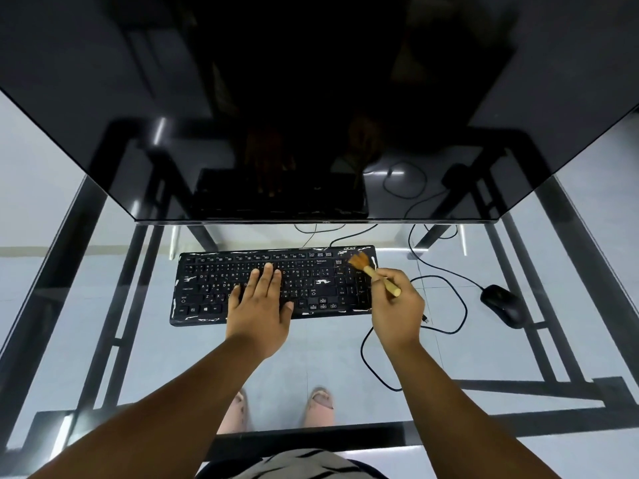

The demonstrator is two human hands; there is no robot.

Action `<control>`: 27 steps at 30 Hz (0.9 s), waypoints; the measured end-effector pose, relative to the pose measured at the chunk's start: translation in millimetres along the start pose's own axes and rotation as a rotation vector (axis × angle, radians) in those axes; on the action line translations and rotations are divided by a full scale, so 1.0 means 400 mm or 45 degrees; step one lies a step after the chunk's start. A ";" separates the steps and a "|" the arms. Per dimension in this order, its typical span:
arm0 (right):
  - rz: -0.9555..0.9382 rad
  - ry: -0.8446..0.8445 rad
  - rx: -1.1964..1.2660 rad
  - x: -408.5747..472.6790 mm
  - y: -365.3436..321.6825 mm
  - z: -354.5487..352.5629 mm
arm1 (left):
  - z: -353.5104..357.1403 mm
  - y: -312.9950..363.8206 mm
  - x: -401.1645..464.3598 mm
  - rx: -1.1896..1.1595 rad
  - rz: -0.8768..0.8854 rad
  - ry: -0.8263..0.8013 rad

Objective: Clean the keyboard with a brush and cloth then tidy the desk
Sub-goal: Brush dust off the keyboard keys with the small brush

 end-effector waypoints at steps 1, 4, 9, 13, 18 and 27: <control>0.007 0.013 0.037 0.001 0.002 -0.004 | -0.001 0.001 0.000 -0.004 -0.001 0.003; -0.038 -0.138 0.081 -0.007 -0.018 0.028 | -0.005 -0.004 -0.003 -0.020 0.006 0.006; -0.065 0.075 -0.123 -0.015 -0.018 0.001 | -0.015 -0.028 -0.010 -0.043 0.030 0.008; -0.043 0.104 0.039 -0.047 -0.051 0.044 | -0.041 -0.084 -0.017 -0.078 0.029 0.059; -0.108 -0.175 0.136 -0.124 -0.116 0.261 | -0.079 -0.219 -0.040 -0.092 -0.015 0.123; 0.064 -0.470 0.276 -0.229 -0.194 0.540 | -0.084 -0.427 -0.064 -0.097 -0.116 -0.016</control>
Point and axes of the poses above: each hand's wrist, its own x-axis towards the middle knuckle, its own z-axis out of the palm, y = z × x, the point moved 10 cm from there along x, towards the middle knuckle, and after that the axes turned 3 degrees about z, right-handed, at the moved point
